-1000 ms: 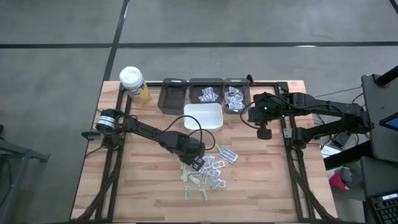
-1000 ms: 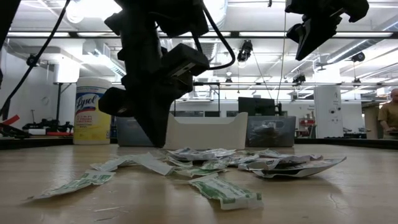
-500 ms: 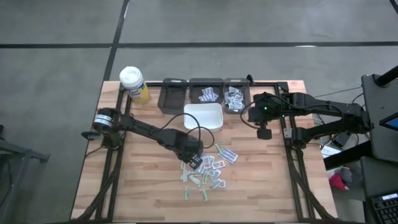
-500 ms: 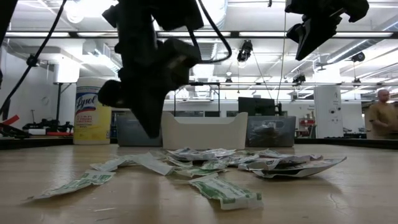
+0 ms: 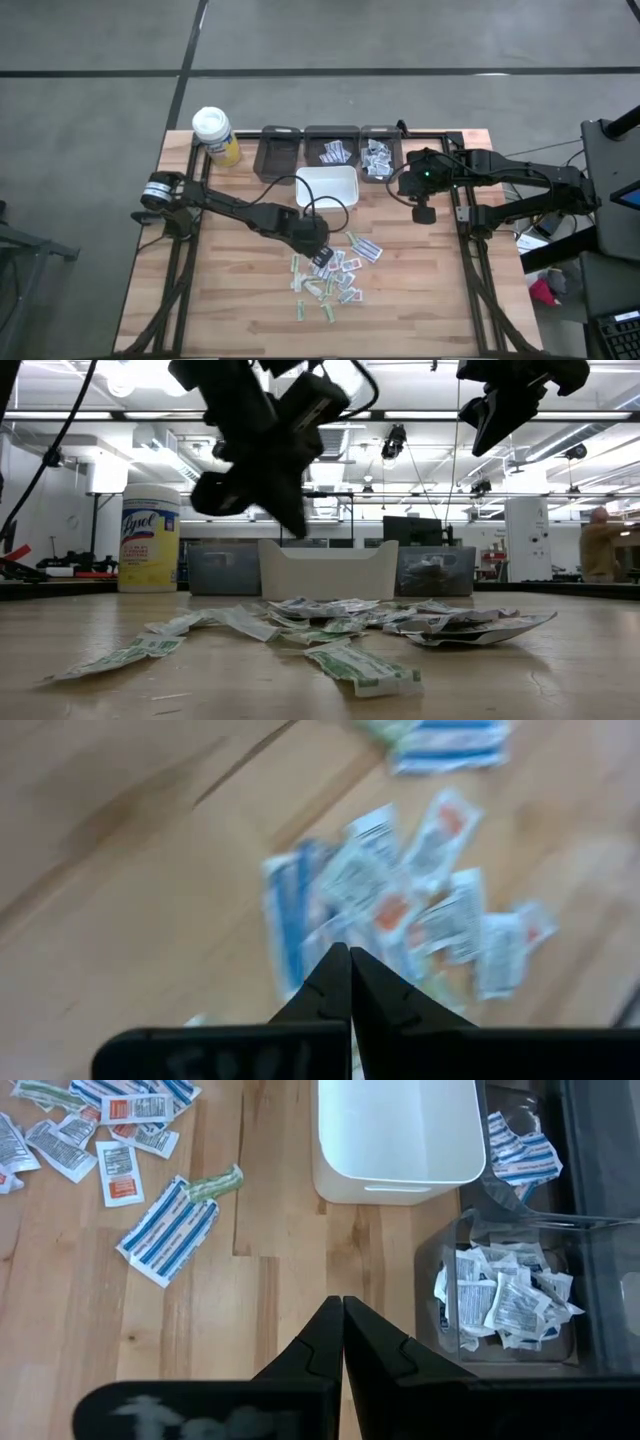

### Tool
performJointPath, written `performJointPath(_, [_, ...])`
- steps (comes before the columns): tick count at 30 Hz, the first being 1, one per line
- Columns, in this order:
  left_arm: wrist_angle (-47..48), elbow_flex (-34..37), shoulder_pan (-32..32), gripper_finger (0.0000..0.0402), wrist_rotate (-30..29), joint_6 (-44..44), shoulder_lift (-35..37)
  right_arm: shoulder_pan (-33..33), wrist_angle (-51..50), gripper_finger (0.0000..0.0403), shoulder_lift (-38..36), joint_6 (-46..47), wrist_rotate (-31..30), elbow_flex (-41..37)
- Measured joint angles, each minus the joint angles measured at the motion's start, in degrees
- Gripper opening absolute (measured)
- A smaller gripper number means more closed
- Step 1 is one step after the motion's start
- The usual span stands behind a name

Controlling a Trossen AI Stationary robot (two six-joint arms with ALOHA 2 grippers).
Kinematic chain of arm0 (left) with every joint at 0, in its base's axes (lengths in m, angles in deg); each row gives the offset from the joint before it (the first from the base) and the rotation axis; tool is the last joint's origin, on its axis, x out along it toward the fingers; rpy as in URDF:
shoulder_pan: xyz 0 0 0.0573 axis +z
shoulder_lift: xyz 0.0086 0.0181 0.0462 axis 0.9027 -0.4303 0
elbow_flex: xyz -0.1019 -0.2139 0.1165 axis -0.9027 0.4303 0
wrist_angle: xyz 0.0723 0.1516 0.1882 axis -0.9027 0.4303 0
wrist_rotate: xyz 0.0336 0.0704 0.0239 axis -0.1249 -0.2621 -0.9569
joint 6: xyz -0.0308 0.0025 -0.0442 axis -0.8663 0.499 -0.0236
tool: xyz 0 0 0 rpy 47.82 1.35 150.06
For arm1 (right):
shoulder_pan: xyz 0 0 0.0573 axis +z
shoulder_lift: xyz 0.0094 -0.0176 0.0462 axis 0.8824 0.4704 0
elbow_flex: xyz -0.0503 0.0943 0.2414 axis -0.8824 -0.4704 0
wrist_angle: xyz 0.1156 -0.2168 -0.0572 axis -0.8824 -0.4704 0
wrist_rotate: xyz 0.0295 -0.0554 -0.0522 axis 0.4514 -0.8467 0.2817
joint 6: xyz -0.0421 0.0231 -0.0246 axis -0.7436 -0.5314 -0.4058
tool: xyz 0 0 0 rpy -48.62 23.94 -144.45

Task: Pick & Place First Aid Supplies
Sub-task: Put the blue bandage pack into the middle black bin

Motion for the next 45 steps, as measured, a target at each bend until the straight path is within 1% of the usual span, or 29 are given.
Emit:
performJointPath(4, [-6.0, 0.2, 0.0, 0.0000, -0.1, -0.1, -0.1, 0.0, 0.0, 0.0008, 0.0, 0.0, 0.0, 0.0])
performJointPath(11, [-10.6, 0.3, -0.7, 0.0007, -0.7, -5.5, -0.4, 0.0, 0.0, 0.0008, 0.0, -0.2, 0.0, 0.0])
performJointPath(14, [-11.8, 0.3, -1.5, 0.0030, -1.8, -7.5, -1.2, 0.0, 0.0, 0.0008, 0.0, -0.2, 0.0, 0.0])
performJointPath(21, [-12.2, 0.4, -1.7, 0.0108, -2.3, -11.9, -2.8, 0.0, 0.0, 0.0008, 0.0, -0.2, 0.0, 0.0])
performJointPath(24, [-12.4, 0.4, -2.0, 0.0130, -2.3, -12.1, -3.4, 0.0, 0.1, 0.0008, 0.0, -0.2, 0.0, 0.0])
performJointPath(27, [-12.6, 0.4, -2.4, 0.0139, -2.3, -8.9, -3.8, 0.0, 0.1, 0.0008, 0.0, -0.2, 0.0, 0.0])
performJointPath(32, [-12.8, 0.4, -3.6, 0.0140, -2.3, -1.5, -4.9, 0.0, 0.3, 0.0008, 0.0, -0.2, 0.0, 0.0])
performJointPath(37, [-12.2, 0.4, -4.2, 0.0140, -2.3, 3.9, -6.0, 0.0, 0.7, 0.0008, 0.0, -0.2, 0.0, 0.0])
performJointPath(40, [-9.3, 0.4, -4.2, 0.0140, -2.3, 6.9, -6.2, 0.0, 1.2, 0.0008, 0.0, -0.2, 0.0, 0.0])
performJointPath(45, [-2.9, 0.4, -4.2, 0.0140, -2.4, 7.3, -6.2, 0.0, 1.2, 0.0008, 0.0, -0.2, 0.0, 0.0])
